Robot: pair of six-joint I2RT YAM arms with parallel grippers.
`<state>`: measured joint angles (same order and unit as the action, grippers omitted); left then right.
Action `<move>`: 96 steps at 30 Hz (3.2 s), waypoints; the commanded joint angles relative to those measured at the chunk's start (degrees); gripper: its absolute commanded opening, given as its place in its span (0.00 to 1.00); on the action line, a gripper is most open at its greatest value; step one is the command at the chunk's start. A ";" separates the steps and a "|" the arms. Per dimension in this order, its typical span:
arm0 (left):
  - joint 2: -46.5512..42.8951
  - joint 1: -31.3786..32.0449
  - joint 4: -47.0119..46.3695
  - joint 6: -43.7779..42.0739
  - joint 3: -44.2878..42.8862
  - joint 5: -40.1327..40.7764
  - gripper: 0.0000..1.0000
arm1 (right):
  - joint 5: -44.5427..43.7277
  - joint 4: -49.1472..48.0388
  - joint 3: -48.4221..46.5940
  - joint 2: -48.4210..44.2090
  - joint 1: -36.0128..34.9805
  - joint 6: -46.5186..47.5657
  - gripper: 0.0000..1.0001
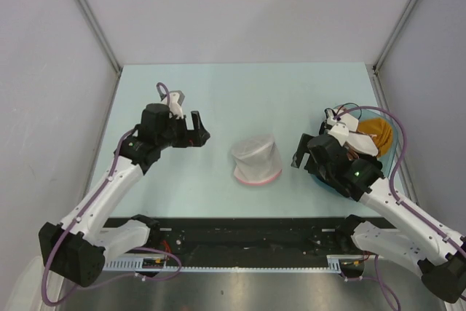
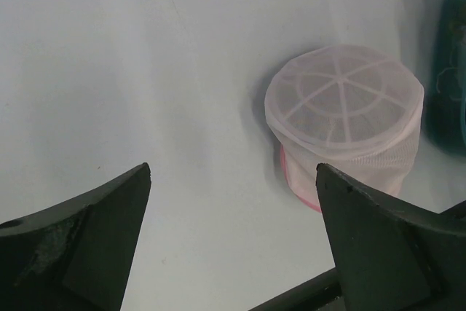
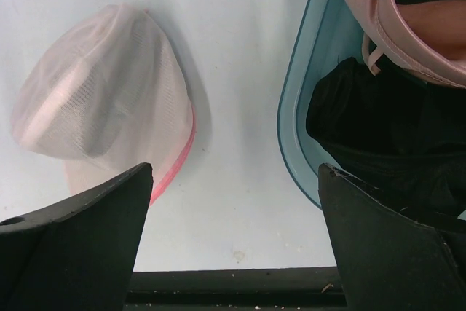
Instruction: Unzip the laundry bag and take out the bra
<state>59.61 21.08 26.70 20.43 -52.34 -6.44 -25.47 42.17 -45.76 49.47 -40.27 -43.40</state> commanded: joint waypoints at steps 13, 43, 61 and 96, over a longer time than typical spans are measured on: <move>6.82 14.59 2.21 -8.29 -7.24 6.34 1.00 | -0.10 -0.77 0.23 -0.25 -0.42 -0.11 1.00; 38.92 28.49 3.09 -7.16 -30.89 6.98 0.00 | 2.35 -1.99 3.92 -5.53 -3.23 -7.31 1.00; 21.60 13.55 -8.15 7.70 -17.63 -26.96 0.00 | 16.33 -35.04 10.25 9.05 -4.29 -14.61 1.00; 22.66 14.89 5.46 -0.56 -22.72 -6.95 0.91 | -24.52 13.80 -25.58 23.01 -22.04 -9.87 0.00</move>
<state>86.85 39.16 28.62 22.26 -72.66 -21.91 -35.00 44.86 -59.33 62.59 -59.99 -57.91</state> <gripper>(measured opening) 0.858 0.039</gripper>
